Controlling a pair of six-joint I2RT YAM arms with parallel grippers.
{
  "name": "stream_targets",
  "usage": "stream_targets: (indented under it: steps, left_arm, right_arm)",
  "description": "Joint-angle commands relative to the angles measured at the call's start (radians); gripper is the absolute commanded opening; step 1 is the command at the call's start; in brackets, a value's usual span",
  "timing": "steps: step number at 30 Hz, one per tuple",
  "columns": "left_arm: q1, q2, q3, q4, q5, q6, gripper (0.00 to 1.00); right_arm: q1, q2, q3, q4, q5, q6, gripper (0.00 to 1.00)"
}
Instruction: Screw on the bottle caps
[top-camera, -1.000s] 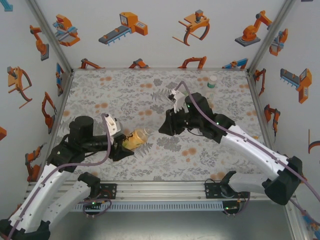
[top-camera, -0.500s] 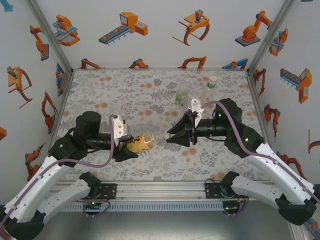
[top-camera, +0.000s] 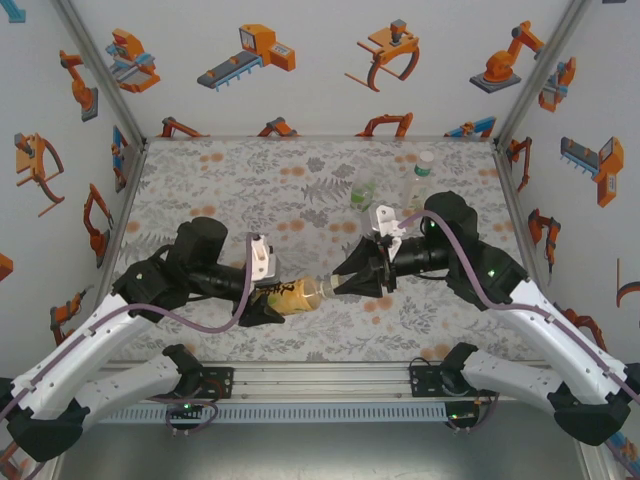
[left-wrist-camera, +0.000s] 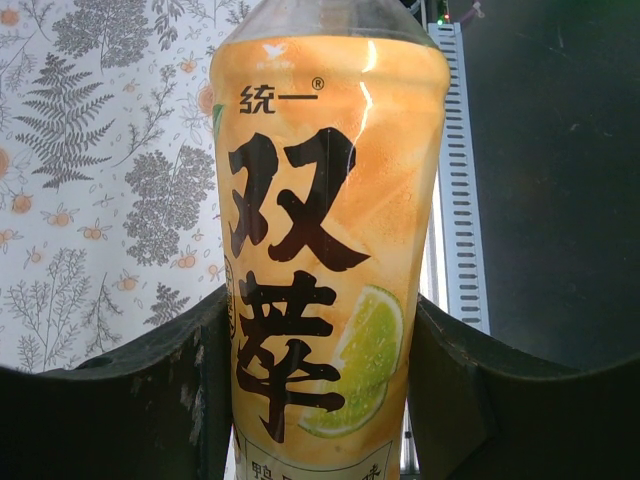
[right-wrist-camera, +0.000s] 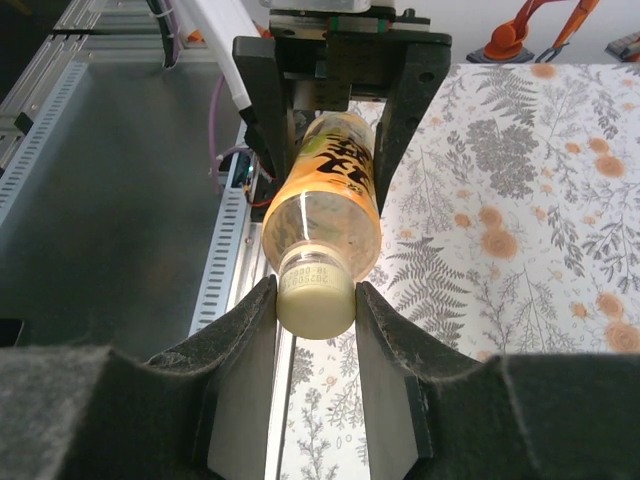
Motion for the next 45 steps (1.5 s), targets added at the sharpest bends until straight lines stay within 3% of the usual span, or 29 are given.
stream_targets:
  steps: [1,27,45]
  left_arm:
    - [-0.012,0.008,0.041,-0.012,0.0,0.027,0.0]
    - [-0.023,0.015,0.038,0.053,-0.017,-0.017,0.0]
    - [-0.023,0.013,0.007,0.157,-0.009,-0.119,0.0]
  right_arm:
    - [0.001,0.007,0.02,-0.013,-0.035,-0.033,0.0]
    - [0.024,0.006,-0.011,-0.004,-0.029,-0.035,0.0]
    - [0.07,-0.006,-0.031,0.009,0.093,-0.037,0.0]
